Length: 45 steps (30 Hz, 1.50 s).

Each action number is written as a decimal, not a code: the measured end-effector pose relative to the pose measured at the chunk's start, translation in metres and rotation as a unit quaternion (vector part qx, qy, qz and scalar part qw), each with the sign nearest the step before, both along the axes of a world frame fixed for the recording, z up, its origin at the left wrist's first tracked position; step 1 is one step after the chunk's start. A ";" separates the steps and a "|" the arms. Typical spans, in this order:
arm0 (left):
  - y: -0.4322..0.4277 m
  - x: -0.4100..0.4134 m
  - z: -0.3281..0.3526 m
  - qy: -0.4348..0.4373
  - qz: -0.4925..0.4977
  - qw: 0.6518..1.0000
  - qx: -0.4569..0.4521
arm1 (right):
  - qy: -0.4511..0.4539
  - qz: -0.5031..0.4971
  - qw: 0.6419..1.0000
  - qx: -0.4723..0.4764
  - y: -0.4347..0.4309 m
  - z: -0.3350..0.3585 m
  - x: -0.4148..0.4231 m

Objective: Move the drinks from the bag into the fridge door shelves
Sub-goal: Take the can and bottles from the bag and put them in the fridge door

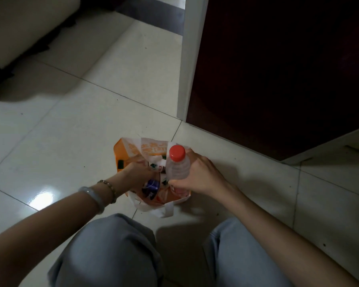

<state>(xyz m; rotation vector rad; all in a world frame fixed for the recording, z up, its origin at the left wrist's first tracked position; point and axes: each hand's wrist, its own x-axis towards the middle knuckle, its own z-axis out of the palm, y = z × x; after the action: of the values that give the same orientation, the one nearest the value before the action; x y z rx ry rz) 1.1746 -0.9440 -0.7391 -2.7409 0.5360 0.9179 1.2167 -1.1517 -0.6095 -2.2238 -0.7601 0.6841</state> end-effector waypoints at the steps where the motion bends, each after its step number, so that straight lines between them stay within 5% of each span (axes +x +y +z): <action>1: 0.001 0.002 0.010 -0.005 0.023 1.000 0.009 | 0.004 -0.012 1.000 0.003 -0.001 0.002 0.000; 9: 0.015 -0.001 0.149 -0.015 0.201 0.972 -0.119 | 0.044 -0.137 0.989 0.015 -0.021 0.107 -0.009; 20: -0.053 -0.014 0.523 -0.016 0.311 0.895 -0.318 | 0.052 -0.205 0.977 0.028 -0.098 0.446 -0.039; 26: -0.119 -0.022 0.663 -0.040 0.282 0.873 -0.396 | -0.012 -0.246 0.968 0.040 -0.163 0.598 -0.060; 32: -0.202 -0.019 0.735 -0.050 0.184 0.875 -0.446 | -0.068 -0.320 0.944 0.042 -0.243 0.668 -0.078; 45: -0.291 0.038 0.778 -0.063 0.079 0.873 -0.478 | -0.172 -0.550 0.806 0.137 -0.358 0.725 -0.024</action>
<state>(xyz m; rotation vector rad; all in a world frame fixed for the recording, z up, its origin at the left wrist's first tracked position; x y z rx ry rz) 1.2127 -1.2348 0.0390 -3.7355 0.9516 0.5622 1.1929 -1.5096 0.1156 -2.0627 0.3411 -0.3944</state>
